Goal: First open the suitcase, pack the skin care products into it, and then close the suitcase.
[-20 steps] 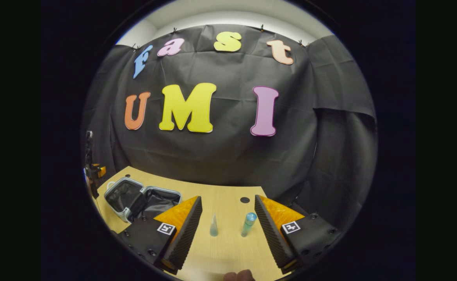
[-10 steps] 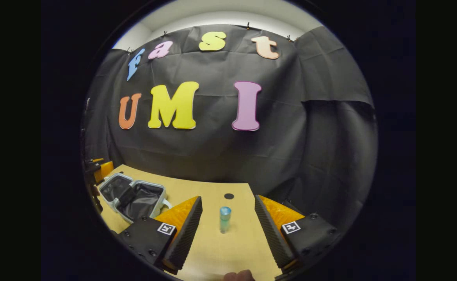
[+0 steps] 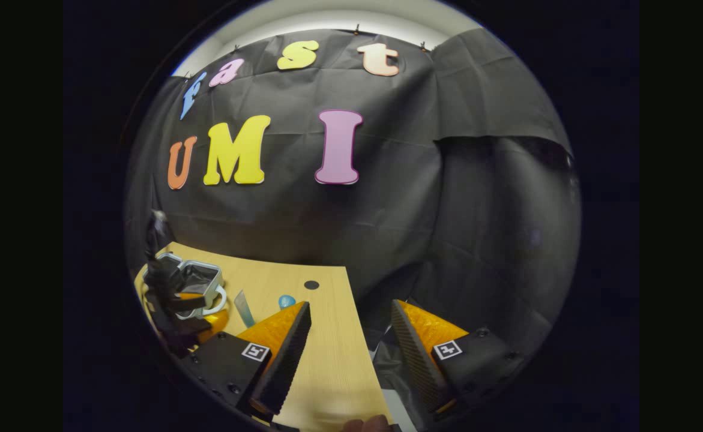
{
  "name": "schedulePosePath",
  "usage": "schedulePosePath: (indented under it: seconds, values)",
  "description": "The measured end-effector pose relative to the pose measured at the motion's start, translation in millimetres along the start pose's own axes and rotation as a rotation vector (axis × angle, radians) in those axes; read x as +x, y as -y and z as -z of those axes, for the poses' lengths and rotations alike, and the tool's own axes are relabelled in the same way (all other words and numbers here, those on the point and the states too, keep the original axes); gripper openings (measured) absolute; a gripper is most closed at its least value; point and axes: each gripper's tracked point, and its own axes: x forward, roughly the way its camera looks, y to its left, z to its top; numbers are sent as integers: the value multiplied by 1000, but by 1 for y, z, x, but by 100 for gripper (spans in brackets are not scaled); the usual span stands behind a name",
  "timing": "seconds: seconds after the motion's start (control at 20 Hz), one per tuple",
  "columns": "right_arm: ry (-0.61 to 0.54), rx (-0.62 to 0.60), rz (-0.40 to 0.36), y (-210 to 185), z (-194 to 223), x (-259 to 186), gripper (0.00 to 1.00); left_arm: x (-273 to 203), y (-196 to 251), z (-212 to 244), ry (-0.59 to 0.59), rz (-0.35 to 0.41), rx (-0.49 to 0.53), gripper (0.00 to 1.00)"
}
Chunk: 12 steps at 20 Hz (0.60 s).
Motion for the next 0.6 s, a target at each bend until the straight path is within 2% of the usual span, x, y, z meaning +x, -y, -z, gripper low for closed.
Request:
schedulePosePath:
  seconds: [0.1, 0.35, 0.5, 0.55, 0.6]
  values:
    - [-10, -40, 26, 16, 5, -5, 80, 31, 0, 21, -60, -3, -23, 99]
    - [-55, -33, 85, 44, 16, -10, 80, 73, -20, 46, -140, -89, -96, 99]
    - [-78, -16, 108, 52, 22, -8, 80, 90, -23, 58, -179, -79, -97, 96]
    - [-82, -15, 115, 53, 23, -8, 80, 92, -22, 60, -181, -72, -92, 100]
    - [-82, -12, 115, 52, 23, -7, 80, 95, -19, 60, -179, -65, -89, 93]
